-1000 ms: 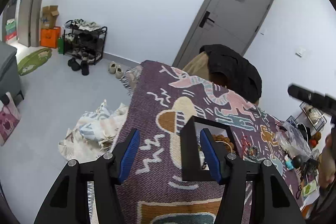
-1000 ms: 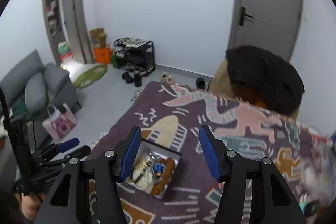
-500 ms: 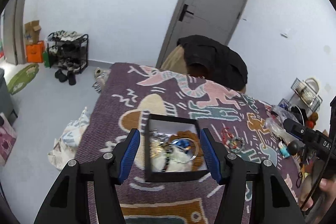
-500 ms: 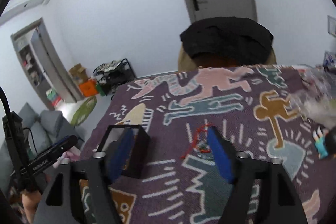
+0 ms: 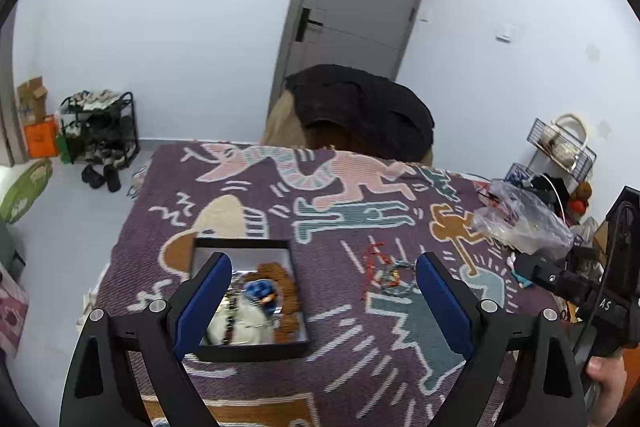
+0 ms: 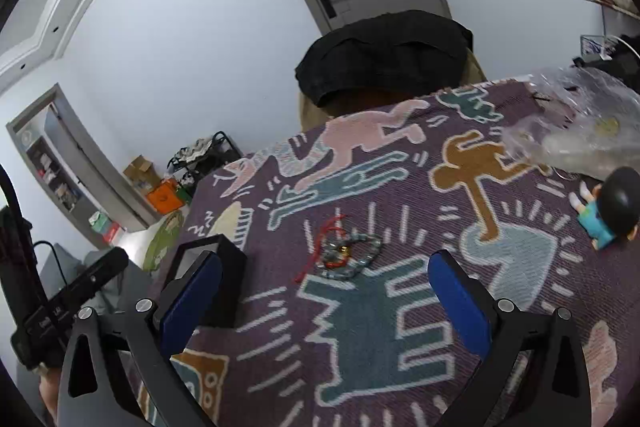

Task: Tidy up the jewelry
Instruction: 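Move both open tools back to the red string and beaded bracelets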

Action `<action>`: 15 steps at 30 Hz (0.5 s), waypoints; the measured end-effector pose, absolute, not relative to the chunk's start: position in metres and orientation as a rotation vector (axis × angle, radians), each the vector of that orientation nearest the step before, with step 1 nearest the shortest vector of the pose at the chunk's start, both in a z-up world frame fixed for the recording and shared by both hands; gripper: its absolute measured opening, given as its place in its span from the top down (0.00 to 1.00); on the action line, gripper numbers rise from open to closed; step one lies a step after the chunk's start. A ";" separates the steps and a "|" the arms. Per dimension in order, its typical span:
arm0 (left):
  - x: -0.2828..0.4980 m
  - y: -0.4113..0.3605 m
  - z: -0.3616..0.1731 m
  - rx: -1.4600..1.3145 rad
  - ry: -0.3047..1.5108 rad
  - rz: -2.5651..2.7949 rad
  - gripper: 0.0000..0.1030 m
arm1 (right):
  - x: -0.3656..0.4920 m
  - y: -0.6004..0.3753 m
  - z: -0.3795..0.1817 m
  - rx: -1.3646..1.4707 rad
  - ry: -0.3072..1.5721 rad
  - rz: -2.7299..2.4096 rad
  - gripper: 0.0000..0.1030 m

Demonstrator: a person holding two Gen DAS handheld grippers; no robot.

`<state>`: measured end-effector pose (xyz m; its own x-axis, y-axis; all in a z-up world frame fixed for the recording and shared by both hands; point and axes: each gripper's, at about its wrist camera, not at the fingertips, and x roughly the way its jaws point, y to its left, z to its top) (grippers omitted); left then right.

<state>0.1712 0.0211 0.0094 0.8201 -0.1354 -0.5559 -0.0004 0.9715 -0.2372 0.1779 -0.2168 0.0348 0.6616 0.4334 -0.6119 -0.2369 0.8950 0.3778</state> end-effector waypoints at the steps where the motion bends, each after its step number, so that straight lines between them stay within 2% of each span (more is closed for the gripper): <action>1: 0.174 0.016 0.010 -0.224 0.612 -0.082 0.09 | 0.177 -0.221 0.033 0.280 0.762 0.382 0.00; 5: 0.187 -0.005 0.005 -0.209 0.659 -0.122 0.04 | 0.176 -0.240 0.026 0.305 0.767 0.365 0.00; 13: 0.216 -0.041 -0.014 -0.180 0.744 -0.166 0.04 | 0.178 -0.274 0.010 0.354 0.780 0.333 0.00; 15: 0.222 -0.049 -0.018 -0.163 0.753 -0.168 0.08 | 0.179 -0.279 0.007 0.356 0.782 0.324 0.00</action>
